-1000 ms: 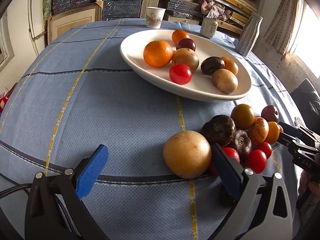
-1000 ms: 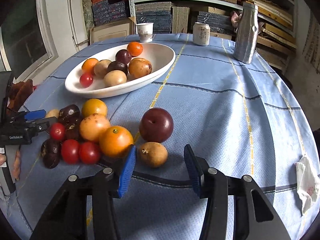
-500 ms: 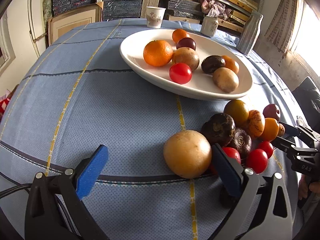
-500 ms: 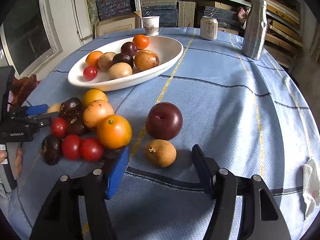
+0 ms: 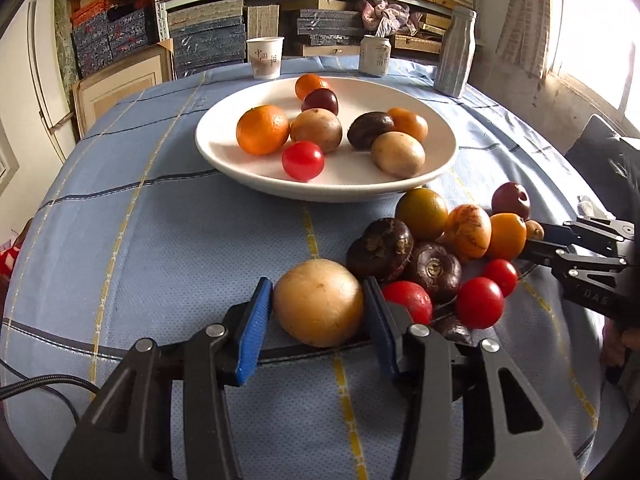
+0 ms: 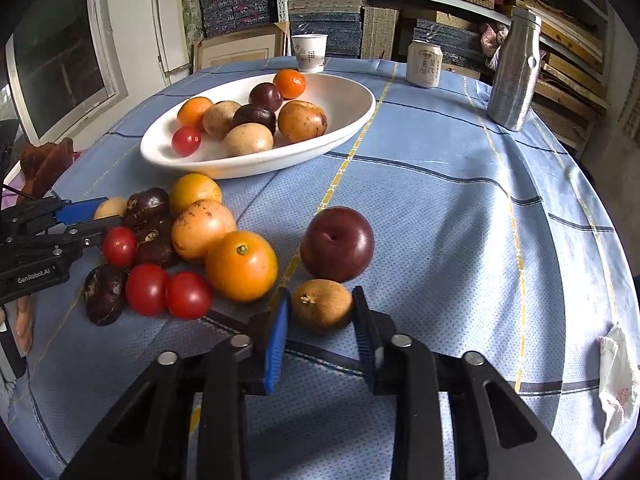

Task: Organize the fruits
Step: 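Grasp the large pale fruit with the left tool while the right tool grasps the small brown fruit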

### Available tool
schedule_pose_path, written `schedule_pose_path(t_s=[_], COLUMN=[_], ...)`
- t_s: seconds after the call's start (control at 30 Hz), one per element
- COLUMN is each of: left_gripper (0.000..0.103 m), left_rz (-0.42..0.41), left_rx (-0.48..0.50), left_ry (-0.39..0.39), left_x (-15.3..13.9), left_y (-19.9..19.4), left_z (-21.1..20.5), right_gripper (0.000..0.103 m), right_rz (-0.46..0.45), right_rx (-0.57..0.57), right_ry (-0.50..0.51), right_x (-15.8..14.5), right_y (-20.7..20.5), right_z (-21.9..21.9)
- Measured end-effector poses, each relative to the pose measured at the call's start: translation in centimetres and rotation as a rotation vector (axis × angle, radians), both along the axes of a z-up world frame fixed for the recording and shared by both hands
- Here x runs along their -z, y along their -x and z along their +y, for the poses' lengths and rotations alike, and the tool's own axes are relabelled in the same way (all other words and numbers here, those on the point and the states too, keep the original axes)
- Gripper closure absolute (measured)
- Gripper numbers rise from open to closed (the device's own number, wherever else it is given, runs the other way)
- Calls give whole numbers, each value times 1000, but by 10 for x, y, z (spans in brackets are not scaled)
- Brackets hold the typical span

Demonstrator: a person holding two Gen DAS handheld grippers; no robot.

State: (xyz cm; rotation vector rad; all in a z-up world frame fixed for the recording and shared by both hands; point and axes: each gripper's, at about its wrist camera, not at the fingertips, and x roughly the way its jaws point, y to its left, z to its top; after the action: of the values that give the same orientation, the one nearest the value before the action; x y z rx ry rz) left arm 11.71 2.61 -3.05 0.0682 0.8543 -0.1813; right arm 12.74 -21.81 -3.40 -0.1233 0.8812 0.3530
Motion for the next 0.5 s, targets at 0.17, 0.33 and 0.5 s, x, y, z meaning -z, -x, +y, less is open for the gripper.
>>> schedule_pose_path(t_s=[0.17, 0.33, 0.5], left_gripper=[58, 58, 58], left_rz=[5, -83, -122], left_rx=[-1, -43, -76], left_ry=[47, 46, 65], left_x=[0, -15, -34], left_y=[-1, 12, 9], left_z=[5, 10, 20], right_gripper=[73, 74, 74], right_rz=[0, -6, -56], right_rx=[-2, 5, 21], right_ry=[-1, -63, -118], right_x=[0, -4, -17], right_y=[0, 2, 8], right_z=[0, -7, -16])
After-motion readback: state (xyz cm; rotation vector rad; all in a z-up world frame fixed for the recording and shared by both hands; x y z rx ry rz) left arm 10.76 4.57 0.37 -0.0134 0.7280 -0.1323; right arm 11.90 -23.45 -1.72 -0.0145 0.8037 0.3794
